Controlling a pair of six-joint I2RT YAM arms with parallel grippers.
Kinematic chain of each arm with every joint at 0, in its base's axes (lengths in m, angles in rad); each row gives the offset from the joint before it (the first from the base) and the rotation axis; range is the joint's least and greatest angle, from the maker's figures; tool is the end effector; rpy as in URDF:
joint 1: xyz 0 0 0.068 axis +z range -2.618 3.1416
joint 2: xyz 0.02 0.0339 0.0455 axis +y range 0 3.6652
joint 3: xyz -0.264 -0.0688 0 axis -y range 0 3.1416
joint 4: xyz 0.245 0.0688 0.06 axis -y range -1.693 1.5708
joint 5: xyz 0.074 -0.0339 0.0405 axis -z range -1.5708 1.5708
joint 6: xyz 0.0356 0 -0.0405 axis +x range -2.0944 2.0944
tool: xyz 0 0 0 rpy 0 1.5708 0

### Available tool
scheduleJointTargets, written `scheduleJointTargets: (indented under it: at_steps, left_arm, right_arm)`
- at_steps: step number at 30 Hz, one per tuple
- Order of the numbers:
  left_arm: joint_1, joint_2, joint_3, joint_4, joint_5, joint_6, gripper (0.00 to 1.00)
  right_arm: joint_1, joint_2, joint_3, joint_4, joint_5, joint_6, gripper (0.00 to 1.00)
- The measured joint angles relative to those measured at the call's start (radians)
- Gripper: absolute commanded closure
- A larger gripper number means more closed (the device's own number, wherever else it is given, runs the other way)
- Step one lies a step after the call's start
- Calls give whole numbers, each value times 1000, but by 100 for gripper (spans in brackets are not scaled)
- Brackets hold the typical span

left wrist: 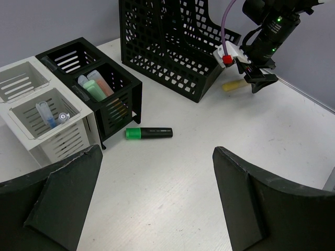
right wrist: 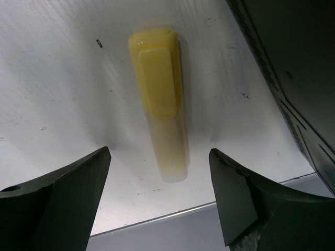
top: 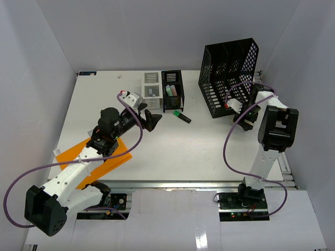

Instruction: Organize the desk

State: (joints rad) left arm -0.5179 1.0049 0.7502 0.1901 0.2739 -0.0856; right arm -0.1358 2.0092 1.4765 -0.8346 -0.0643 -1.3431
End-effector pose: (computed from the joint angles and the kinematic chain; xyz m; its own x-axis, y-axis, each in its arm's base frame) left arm 0.2026 -0.1265 0.3257 -0.1167 -0.0282 -0.9928 0.7037 0.7030 -0.1027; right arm 0.3924 -0.0513 0.1725 -0.3381 -0.9350 -0.1069 -0.9177 0.3528 -0.1827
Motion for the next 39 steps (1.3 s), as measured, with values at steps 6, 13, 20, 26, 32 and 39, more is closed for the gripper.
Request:
scheduleJointTargets:
  at_steps: [6,13,20,26,32,39]
  left_arm:
    - [0,3,0,-3,0,0,2]
    - [0,8,0,-3,3,0,2]
    - [1,8,-8,13,29,-13,2]
    - [2,21,-41,86,93,-92,2]
    - [5,104,-147,311,161,-399,2]
    - [-10,307,-264,524,111,-778,2]
  right_arm:
    - [5,6,-4,13,7,-11,34]
    - [17,0,-31,27,-15,-29,67]
    - [34,-42,-91,25,8,-29,81]
    - [52,-102,-152,-2,-15,-2,92]
    - [119,-256,-159,-55,-144,139,92]
    - [412,-444,-234,12,-347,446,92]
